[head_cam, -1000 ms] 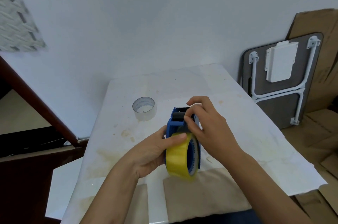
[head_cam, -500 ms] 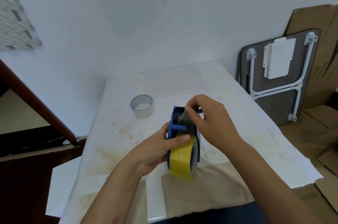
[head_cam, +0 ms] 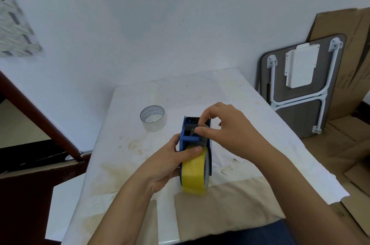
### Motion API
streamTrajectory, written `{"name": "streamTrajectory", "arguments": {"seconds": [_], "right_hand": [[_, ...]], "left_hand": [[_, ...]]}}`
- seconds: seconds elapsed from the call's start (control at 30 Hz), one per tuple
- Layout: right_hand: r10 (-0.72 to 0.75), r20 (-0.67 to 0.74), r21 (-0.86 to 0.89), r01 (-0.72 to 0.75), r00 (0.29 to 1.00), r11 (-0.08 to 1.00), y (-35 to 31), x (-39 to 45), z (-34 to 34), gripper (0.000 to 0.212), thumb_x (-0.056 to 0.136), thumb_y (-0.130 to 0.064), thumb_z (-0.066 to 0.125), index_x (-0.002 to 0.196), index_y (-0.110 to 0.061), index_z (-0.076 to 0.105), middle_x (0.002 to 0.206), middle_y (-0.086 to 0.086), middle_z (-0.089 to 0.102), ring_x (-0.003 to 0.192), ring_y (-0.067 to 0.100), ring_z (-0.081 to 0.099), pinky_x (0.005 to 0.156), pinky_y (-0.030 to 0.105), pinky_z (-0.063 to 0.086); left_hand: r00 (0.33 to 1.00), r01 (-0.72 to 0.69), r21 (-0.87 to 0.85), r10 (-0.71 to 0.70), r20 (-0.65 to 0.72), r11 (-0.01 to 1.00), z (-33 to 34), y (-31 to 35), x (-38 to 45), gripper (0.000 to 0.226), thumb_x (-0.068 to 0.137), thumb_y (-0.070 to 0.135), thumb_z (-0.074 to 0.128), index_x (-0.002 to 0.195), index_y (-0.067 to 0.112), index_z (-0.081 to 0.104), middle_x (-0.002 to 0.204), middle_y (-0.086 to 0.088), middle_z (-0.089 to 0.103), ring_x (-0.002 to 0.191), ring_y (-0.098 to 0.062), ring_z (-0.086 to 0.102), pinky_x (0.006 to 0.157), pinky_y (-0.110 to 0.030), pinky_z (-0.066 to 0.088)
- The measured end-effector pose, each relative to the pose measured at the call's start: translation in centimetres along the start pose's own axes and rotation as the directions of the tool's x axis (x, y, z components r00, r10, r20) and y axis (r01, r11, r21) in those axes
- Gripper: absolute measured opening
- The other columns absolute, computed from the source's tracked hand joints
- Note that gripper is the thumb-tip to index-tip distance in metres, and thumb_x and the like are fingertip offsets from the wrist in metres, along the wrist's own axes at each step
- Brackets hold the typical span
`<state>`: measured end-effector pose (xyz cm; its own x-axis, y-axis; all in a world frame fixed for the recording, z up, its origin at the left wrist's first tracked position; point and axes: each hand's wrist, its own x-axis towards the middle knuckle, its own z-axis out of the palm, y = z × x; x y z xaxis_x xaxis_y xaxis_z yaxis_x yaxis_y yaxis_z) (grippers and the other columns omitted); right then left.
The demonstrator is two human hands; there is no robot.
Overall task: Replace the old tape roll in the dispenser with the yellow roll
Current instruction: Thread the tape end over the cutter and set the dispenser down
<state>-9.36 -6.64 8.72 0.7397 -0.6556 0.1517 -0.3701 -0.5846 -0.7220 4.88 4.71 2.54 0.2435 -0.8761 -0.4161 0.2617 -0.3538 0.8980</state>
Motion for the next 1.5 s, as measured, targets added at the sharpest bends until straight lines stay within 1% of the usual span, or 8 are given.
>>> {"name": "streamTrajectory", "arguments": {"seconds": [0.17, 0.3, 0.53, 0.7, 0.93, 1.17, 1.3, 1.5], "right_hand": [[-0.067, -0.007, -0.199, 0.064, 0.998, 0.978, 0.1, 0.4, 0.2, 0.013, 0.083, -0.034, 0.071, 0.087, -0.023, 0.066, 0.107, -0.01, 0.053, 0.106, 0.009, 0.038, 0.084, 0.022, 0.036], [-0.114, 0.021, -0.182, 0.116, 0.993, 0.976, 0.0, 0.6, 0.2, 0.01, 0.086, -0.031, 0.068, 0.086, -0.021, 0.066, 0.108, -0.01, 0.056, 0.103, 0.009, 0.044, 0.082, 0.022, 0.041], [-0.17, 0.049, -0.218, 0.177, 0.984, 0.96, 0.2, 0.6, 0.6, 0.013, 0.093, -0.031, 0.057, 0.088, -0.02, 0.059, 0.09, -0.008, 0.059, 0.079, 0.011, 0.048, 0.072, 0.03, 0.044], [-0.185, 0.067, -0.188, 0.194, 0.98, 0.963, 0.2, 0.7, 0.3, 0.01, 0.091, -0.03, 0.06, 0.097, -0.026, 0.068, 0.095, -0.009, 0.062, 0.086, 0.009, 0.052, 0.076, 0.029, 0.047], [-0.258, 0.1, -0.284, 0.276, 0.961, 0.918, -0.3, 0.8, 0.3, 0.01, 0.092, -0.027, 0.056, 0.091, -0.023, 0.066, 0.091, -0.011, 0.058, 0.086, 0.007, 0.043, 0.073, 0.03, 0.046], [-0.301, 0.026, -0.334, 0.292, 0.953, 0.896, 0.3, 1.0, 1.5, 0.011, 0.095, -0.018, 0.05, 0.093, -0.013, 0.059, 0.114, -0.001, 0.06, 0.106, 0.019, 0.049, 0.09, 0.03, 0.039], [-0.22, 0.005, -0.238, 0.215, 0.976, 0.947, 0.0, 0.9, 1.7, 0.013, 0.098, -0.019, 0.045, 0.095, -0.012, 0.055, 0.103, 0.001, 0.059, 0.089, 0.018, 0.053, 0.079, 0.035, 0.047], [-0.165, -0.037, -0.228, 0.152, 0.986, 0.962, 0.0, 1.0, 1.3, 0.014, 0.099, -0.022, 0.045, 0.097, -0.014, 0.056, 0.097, 0.0, 0.063, 0.086, 0.018, 0.056, 0.076, 0.033, 0.049]], "left_hand": [[1.0, -0.02, 0.042, 0.021, -0.013, 0.999, 0.4, 0.0, -0.2, 0.072, 0.066, 0.033, 0.084, 0.132, 0.038, 0.053, 0.123, -0.008, 0.069, 0.109, -0.03, 0.07, 0.096, -0.052, 0.055], [1.0, -0.02, 0.064, 0.021, -0.02, 0.998, 0.5, 0.0, -0.3, 0.07, 0.07, 0.032, 0.082, 0.132, 0.039, 0.051, 0.122, -0.007, 0.069, 0.107, -0.028, 0.071, 0.094, -0.05, 0.056], [1.0, -0.007, 0.097, 0.008, -0.005, 0.995, 0.3, 0.2, -0.5, 0.057, 0.08, 0.027, 0.079, 0.13, 0.039, 0.054, 0.118, -0.004, 0.073, 0.101, -0.024, 0.074, 0.09, -0.044, 0.059], [1.0, 0.002, 0.097, -0.001, -0.007, 0.995, 0.0, 0.1, -0.5, 0.057, 0.081, 0.025, 0.079, 0.131, 0.036, 0.054, 0.116, -0.004, 0.074, 0.1, -0.024, 0.074, 0.09, -0.044, 0.059], [0.999, -0.005, 0.128, 0.009, -0.031, 0.992, 0.2, 0.3, -0.3, 0.056, 0.081, 0.027, 0.078, 0.131, 0.037, 0.053, 0.116, -0.005, 0.074, 0.101, -0.026, 0.074, 0.092, -0.047, 0.058], [1.0, -0.008, 0.155, 0.012, -0.028, 0.988, 0.6, 0.7, -0.4, 0.06, 0.082, 0.031, 0.077, 0.133, 0.038, 0.048, 0.121, -0.005, 0.071, 0.105, -0.027, 0.072, 0.094, -0.049, 0.057], [1.0, 0.002, 0.147, 0.001, -0.02, 0.989, 0.5, 0.8, -0.2, 0.059, 0.082, 0.026, 0.078, 0.131, 0.039, 0.049, 0.119, -0.005, 0.072, 0.103, -0.026, 0.073, 0.092, -0.048, 0.058], [0.999, 0.029, 0.151, -0.034, 0.03, 0.988, 0.7, 0.8, -0.2, 0.064, 0.081, 0.019, 0.079, 0.133, 0.037, 0.046, 0.121, -0.006, 0.072, 0.104, -0.029, 0.072, 0.092, -0.05, 0.057]]}}
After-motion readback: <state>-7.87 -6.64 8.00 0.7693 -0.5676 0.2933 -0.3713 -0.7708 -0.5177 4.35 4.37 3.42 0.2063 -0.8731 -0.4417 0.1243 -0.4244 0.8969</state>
